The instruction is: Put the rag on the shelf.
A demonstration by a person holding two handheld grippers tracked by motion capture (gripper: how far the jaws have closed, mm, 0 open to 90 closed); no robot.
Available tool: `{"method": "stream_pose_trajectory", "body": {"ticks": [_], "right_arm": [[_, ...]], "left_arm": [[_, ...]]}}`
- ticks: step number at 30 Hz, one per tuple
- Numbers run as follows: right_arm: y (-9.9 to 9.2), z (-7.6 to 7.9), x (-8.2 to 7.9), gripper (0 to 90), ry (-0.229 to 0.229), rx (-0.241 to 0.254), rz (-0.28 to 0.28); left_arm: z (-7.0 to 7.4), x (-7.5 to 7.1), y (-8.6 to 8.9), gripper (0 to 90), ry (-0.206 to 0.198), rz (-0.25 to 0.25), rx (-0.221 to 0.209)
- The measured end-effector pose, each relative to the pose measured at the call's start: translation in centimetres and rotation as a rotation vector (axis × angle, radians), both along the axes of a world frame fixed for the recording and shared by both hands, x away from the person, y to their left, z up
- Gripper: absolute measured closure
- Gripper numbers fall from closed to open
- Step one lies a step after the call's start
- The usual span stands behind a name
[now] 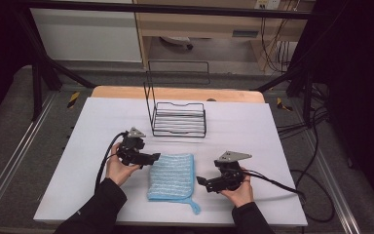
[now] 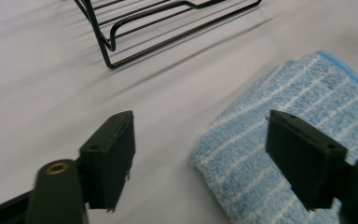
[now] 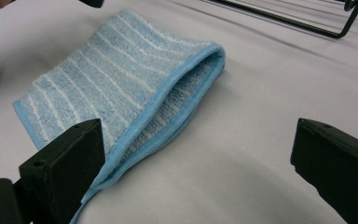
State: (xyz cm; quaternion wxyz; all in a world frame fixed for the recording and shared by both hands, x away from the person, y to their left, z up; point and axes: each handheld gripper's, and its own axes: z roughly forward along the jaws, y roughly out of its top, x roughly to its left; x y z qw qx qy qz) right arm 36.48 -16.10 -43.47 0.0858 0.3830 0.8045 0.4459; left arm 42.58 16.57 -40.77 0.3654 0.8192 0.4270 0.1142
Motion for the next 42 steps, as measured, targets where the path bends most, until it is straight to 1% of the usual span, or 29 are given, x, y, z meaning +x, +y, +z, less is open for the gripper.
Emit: {"method": "stream_pose_trajectory", "body": {"ticks": [2,4,5,6,8,9,14,16,17,22,24,26,28,30,31,33,35,37,38,42], "right_arm": [[0.0,0.0,0.0,3.4,0.001,-0.001,-0.001],[0.0,0.0,0.0,3.4,0.001,-0.005,-0.002],[0.0,-0.1,0.0,3.5,0.001,-0.006,-0.002],[0.0,-0.1,0.0,3.6,0.004,-0.007,-0.002],[0.1,-0.2,0.1,3.7,0.005,-0.008,-0.002],[0.1,-0.2,0.0,3.7,0.01,-0.009,-0.002],[0.1,-0.3,0.0,4.0,0.016,-0.025,0.002],[0.1,-0.3,0.1,4.4,0.017,-0.026,0.001],[0.1,-0.3,0.0,4.8,0.018,-0.025,0.001],[0.1,-0.2,0.2,6.7,0.009,-0.02,-0.002],[0.0,-0.1,0.3,8.4,0.005,-0.015,-0.01],[0.0,0.0,0.5,11.3,-0.003,0.004,-0.013],[0.1,0.2,0.8,13.6,0.003,0.031,-0.02],[0.4,0.5,1.3,15.8,0.004,0.031,-0.022],[0.5,0.6,1.6,17.4,-0.002,0.025,-0.017],[1.0,0.7,2.1,20.4,0.003,0.027,-0.011],[1.7,0.9,2.8,23.5,0.011,0.054,-0.023],[2.3,1.0,3.5,26.1,0.016,0.051,-0.027],[2.7,1.1,4.0,28.0,0.011,0.05,-0.029],[3.9,0.7,5.4,36.9,0.042,0.06,-0.035]], "left_arm": [[-0.4,0.2,-0.1,32.6,0.011,0.009,0.002],[-0.8,0.3,-0.2,38.8,0.025,0.008,0.003],[-1.0,0.3,-0.3,42.1,0.032,0.008,0.009],[-1.2,0.3,-0.3,44.3,0.03,0.011,0.017],[-1.5,0.3,-0.2,52.0,0.041,0.015,-0.005],[-1.7,0.3,-0.2,54.6,0.049,0.016,-0.008],[-2.4,0.3,-0.5,64.1,0.08,0.022,-0.001],[-2.7,0.2,-0.5,67.7,0.1,0.013,0.007],[-2.8,0.1,-0.6,69.4,0.103,0.019,0.003],[-3.0,0.0,-0.6,71.9,0.111,0.017,0.002],[-3.0,0.0,-0.6,73.4,0.11,0.008,0.011],[-3.1,0.0,-0.7,74.7,0.11,0.005,0.014],[-3.1,-0.1,-0.8,75.8,0.104,0.003,0.017],[-3.1,-0.1,-0.8,76.5,0.098,-0.001,0.025],[-3.2,-0.2,-0.9,76.8,0.091,-0.002,0.028],[-3.2,-0.3,-1.0,77.2,0.077,-0.002,0.032],[-3.3,-0.4,-1.0,77.4,0.067,-0.003,0.04],[-3.3,-0.4,-1.1,77.4,0.063,-0.003,0.042],[-3.3,-0.4,-1.1,77.4,0.062,-0.004,0.042],[-3.3,-0.4,-1.0,77.4,0.062,-0.008,0.041]]}}
